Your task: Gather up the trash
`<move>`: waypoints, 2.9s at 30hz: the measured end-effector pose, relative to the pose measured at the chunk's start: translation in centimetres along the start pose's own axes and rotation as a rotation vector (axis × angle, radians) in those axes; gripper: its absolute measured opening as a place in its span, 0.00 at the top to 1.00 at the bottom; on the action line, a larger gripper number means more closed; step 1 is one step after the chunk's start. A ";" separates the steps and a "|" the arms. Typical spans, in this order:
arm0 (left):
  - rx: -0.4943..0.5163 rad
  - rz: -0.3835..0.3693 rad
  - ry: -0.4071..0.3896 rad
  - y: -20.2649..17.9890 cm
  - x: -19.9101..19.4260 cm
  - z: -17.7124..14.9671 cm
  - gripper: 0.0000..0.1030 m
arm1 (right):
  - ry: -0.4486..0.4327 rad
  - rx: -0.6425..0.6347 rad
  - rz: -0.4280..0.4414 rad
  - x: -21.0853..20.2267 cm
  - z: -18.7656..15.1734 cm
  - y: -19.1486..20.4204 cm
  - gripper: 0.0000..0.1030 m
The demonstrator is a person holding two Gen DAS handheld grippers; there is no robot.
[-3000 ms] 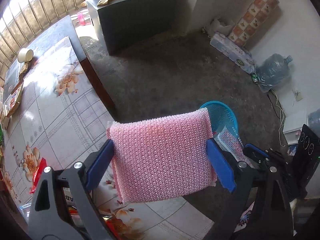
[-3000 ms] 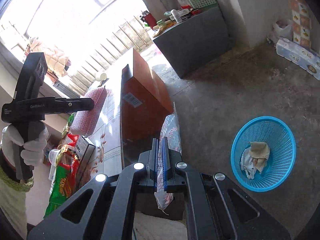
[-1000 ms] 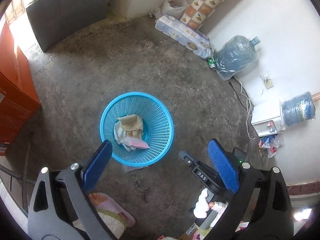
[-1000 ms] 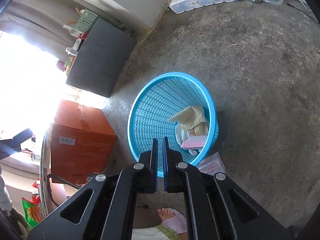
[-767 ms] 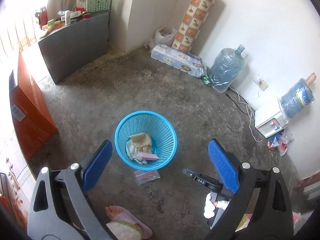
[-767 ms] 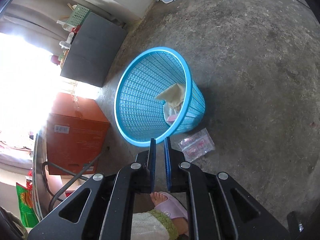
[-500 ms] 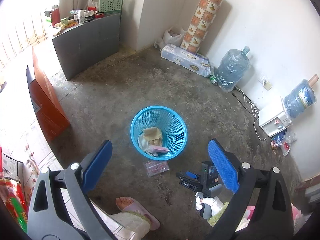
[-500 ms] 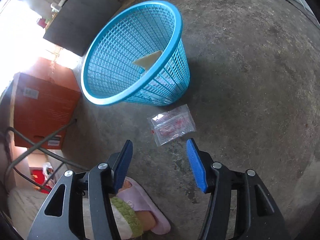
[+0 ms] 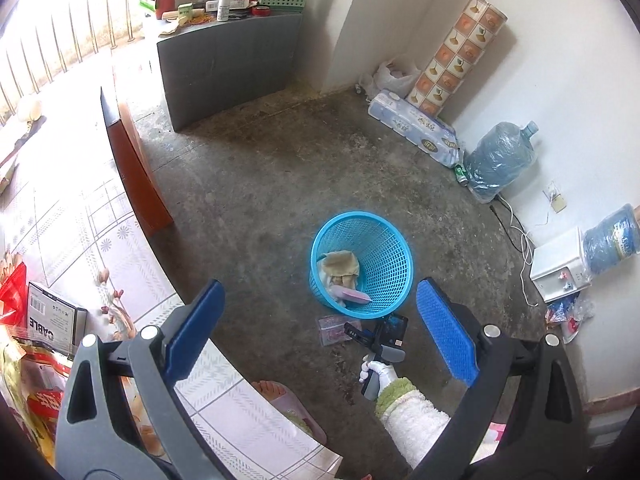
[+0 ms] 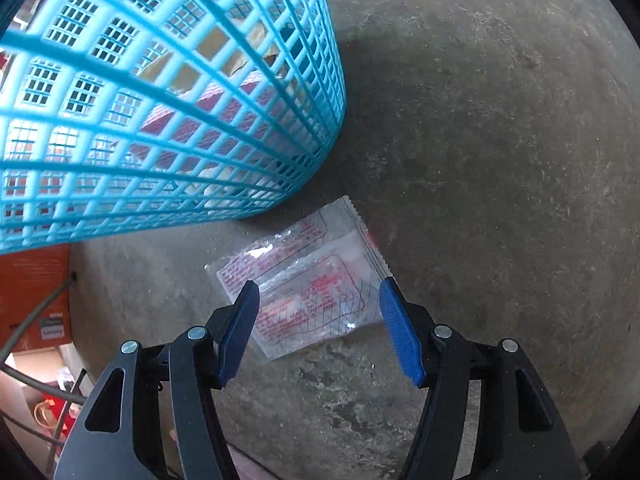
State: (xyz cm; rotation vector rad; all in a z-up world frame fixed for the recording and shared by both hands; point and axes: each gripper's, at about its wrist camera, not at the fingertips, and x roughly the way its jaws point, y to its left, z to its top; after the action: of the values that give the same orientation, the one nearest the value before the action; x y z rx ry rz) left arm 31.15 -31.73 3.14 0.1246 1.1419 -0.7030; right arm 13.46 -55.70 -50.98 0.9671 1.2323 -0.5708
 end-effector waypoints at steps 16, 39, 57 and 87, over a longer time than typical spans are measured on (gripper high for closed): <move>0.005 0.011 -0.024 -0.1 -1.2 -1.0 0.10 | 0.022 0.078 -0.080 1.3 -1.8 -1.8 0.94; -0.026 -0.025 -0.067 1.0 -3.4 -3.0 0.10 | -0.148 -1.041 -0.292 -6.5 -11.7 10.4 0.50; -0.054 -0.032 -0.016 3.0 -2.6 -1.8 0.10 | 0.102 -1.105 -0.371 5.1 -4.1 14.1 0.32; -0.280 -0.001 -0.247 10.3 -17.2 -10.1 0.10 | -0.207 -0.811 0.179 -24.2 -6.4 10.2 0.91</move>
State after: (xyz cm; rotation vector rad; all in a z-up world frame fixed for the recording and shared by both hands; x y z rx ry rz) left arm 25.08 -11.57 11.00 -0.1948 0.9913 -0.5364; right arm 11.84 -48.25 -25.08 0.3119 1.0355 0.0000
